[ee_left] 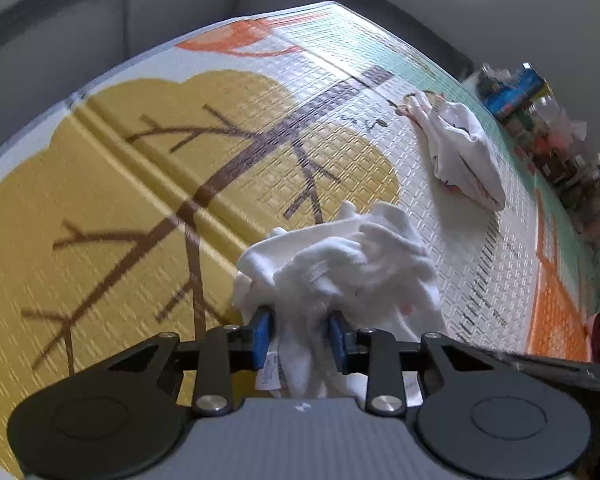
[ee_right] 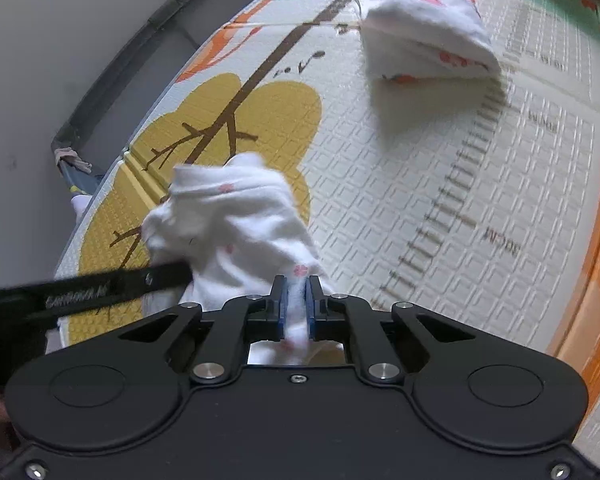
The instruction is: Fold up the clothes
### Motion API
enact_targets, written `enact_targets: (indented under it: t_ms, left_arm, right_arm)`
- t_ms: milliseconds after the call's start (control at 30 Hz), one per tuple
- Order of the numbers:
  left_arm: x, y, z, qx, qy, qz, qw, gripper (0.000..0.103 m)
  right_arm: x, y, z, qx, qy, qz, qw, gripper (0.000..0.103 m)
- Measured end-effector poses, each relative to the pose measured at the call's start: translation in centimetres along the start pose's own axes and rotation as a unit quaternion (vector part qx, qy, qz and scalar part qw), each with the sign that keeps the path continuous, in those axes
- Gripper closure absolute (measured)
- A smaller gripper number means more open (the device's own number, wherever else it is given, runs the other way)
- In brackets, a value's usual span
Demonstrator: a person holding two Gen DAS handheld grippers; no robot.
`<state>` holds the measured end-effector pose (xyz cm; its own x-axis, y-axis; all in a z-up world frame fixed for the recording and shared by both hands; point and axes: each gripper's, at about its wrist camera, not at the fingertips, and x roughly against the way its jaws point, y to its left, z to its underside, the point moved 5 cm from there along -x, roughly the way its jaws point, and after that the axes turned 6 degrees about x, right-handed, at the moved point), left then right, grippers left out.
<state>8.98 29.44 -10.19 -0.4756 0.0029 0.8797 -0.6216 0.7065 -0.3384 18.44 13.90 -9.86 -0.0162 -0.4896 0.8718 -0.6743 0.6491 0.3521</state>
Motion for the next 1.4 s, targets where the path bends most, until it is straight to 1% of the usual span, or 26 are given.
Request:
enact_targets:
  t_ms: [67, 233, 333, 400, 500, 533, 633, 733, 800, 900, 967, 1000, 1033, 1100, 1233, 1333, 1400]
  left_arm:
    - [-0.1, -0.4, -0.9, -0.021, -0.005, -0.005, 0.9998, 0.069]
    - [-0.4, -1.2, -2.5, -0.051, -0.007, -0.006, 0.9987, 0.069]
    - [-0.3, -1.3, -2.9, -0.055, -0.010, -0.007, 0.9984, 0.069]
    - [0.2, -1.2, -2.9, -0.052, -0.016, -0.006, 0.9985, 0.069]
    - [1.7, -1.1, -2.5, -0.048, -0.030, 0.000, 0.9984, 0.068]
    - [2.3, -1.1, -2.3, -0.047, -0.034, 0.006, 0.9983, 0.066]
    - [3.4, -1.6, -1.1, -0.052, -0.038, 0.026, 0.9976, 0.065]
    - [3.5, -2.3, 0.3, -0.063, -0.029, 0.045, 0.9966, 0.064]
    - [3.1, -2.5, 1.4, -0.069, -0.018, 0.056, 0.9959, 0.064]
    - [2.0, -1.8, 2.7, -0.070, -0.009, 0.041, 0.9967, 0.064]
    - [1.4, -0.6, 3.3, -0.054, -0.005, 0.026, 0.9982, 0.061]
    - [1.2, 0.0, 3.5, -0.041, -0.001, 0.027, 0.9988, 0.058]
    - [1.1, 0.5, 3.7, -0.033, -0.001, 0.029, 0.9990, 0.057]
    - [1.1, 1.2, 4.2, -0.025, -0.005, 0.035, 0.9991, 0.057]
    - [1.3, 1.7, 4.7, -0.028, -0.012, 0.033, 0.9990, 0.057]
    - [1.2, 1.8, 4.8, -0.024, -0.017, 0.036, 0.9989, 0.057]
    - [1.2, 2.1, 4.9, -0.023, -0.021, 0.038, 0.9988, 0.057]
  right_arm:
    - [0.1, 0.3, 0.6, -0.002, 0.007, -0.007, 1.000, 0.094]
    - [0.1, 1.9, 2.3, 0.009, 0.022, -0.029, 0.999, 0.094]
    - [0.0, 2.9, 2.8, 0.016, 0.026, -0.042, 0.999, 0.094]
    - [0.2, 3.4, 2.8, 0.019, 0.023, -0.042, 0.999, 0.094]
    - [1.3, 3.5, 1.9, 0.023, -0.008, -0.027, 0.999, 0.094]
    - [1.8, 3.5, 1.4, 0.023, -0.021, -0.022, 0.999, 0.094]
    - [3.2, 3.3, -0.5, 0.019, -0.064, -0.008, 0.998, 0.093]
    - [3.2, 3.1, -2.4, 0.014, -0.076, -0.001, 0.997, 0.093]
    - [2.7, 3.3, -3.2, 0.012, -0.075, -0.006, 0.997, 0.093]
    - [1.5, 3.7, -3.9, 0.011, -0.068, -0.004, 0.998, 0.093]
    - [0.6, 4.1, -4.3, 0.016, -0.061, 0.002, 0.998, 0.093]
    - [0.1, 4.2, -4.4, 0.019, -0.058, 0.005, 0.998, 0.093]
    - [-0.4, 4.5, -4.5, 0.023, -0.055, 0.009, 0.998, 0.093]
    - [-1.4, 4.9, -4.9, 0.031, -0.050, 0.017, 0.998, 0.093]
    - [-3.1, 5.5, -5.7, 0.040, -0.043, 0.029, 0.998, 0.093]
    - [-4.4, 5.9, -6.3, 0.050, -0.027, 0.044, 0.997, 0.094]
    - [-5.1, 6.0, -6.3, 0.057, -0.020, 0.054, 0.997, 0.096]
